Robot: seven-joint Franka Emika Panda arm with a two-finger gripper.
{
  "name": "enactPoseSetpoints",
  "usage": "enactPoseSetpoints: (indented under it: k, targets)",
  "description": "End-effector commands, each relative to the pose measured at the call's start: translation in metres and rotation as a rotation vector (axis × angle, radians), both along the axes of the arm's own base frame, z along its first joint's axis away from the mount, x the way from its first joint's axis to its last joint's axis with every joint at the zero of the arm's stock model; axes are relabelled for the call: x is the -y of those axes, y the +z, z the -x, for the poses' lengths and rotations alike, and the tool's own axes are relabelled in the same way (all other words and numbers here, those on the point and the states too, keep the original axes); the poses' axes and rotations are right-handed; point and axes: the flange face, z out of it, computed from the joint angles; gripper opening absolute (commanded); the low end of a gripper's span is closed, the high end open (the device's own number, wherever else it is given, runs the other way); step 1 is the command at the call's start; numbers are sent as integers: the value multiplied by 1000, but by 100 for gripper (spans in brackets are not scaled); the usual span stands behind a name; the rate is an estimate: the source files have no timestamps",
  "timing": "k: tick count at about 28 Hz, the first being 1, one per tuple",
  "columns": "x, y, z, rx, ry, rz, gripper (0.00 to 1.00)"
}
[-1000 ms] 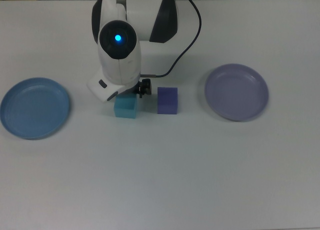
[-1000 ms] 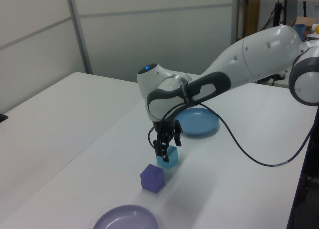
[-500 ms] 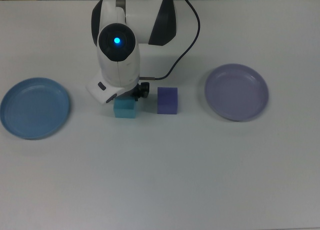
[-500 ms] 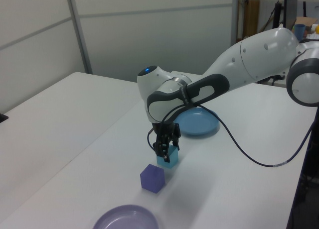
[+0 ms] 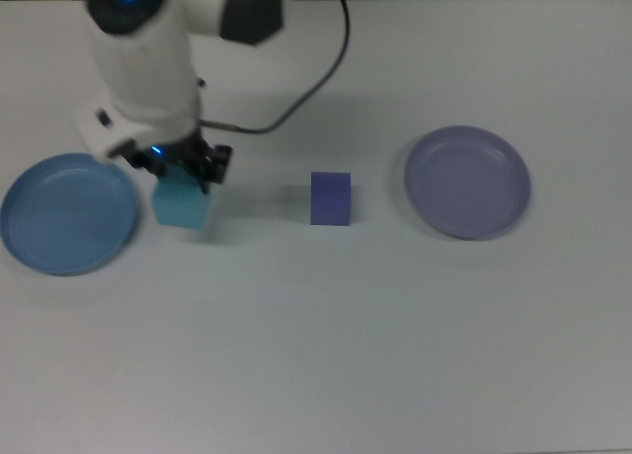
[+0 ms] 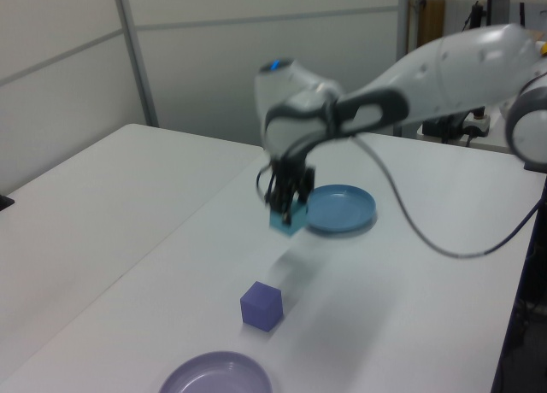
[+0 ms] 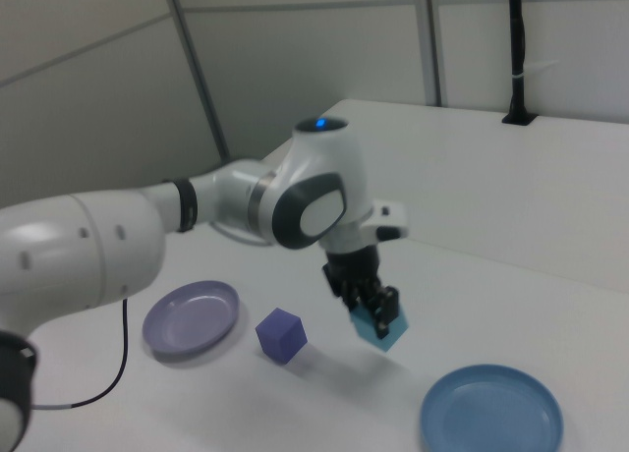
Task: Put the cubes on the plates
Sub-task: 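Lift the light-blue cube and carry it over the blue plate, then lower the cube onto the blue plate and open the gripper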
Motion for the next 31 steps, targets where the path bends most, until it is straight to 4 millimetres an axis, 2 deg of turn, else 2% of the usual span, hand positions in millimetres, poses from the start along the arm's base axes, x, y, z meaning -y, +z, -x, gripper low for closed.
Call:
enactPoseSetpoints:
  k: [1, 6, 7, 8, 14, 17, 19, 22, 24, 26, 28, 31]
  targets:
    - [41, 35, 25, -6, -100, -47, 36]
    - [76, 30, 27, -13, -222, -43, 36]
    - [83, 26, 27, -16, -240, -43, 36]
    - [100, 21, 27, -18, -277, -43, 36]
    - [149, -4, 20, 28, -346, -22, 36]
    - [165, -6, 18, 74, -366, -10, 36]
    - [183, -17, 20, 79, -390, -5, 38]
    - [185, -24, 20, 72, -386, 4, 41]
    - [186, -37, 19, 47, -368, 33, 43]
    - [187, -43, 20, 35, -359, 53, 44]
    - [183, -46, 18, 27, -347, 62, 44]
    - [179, -53, 17, 17, -340, 61, 55]
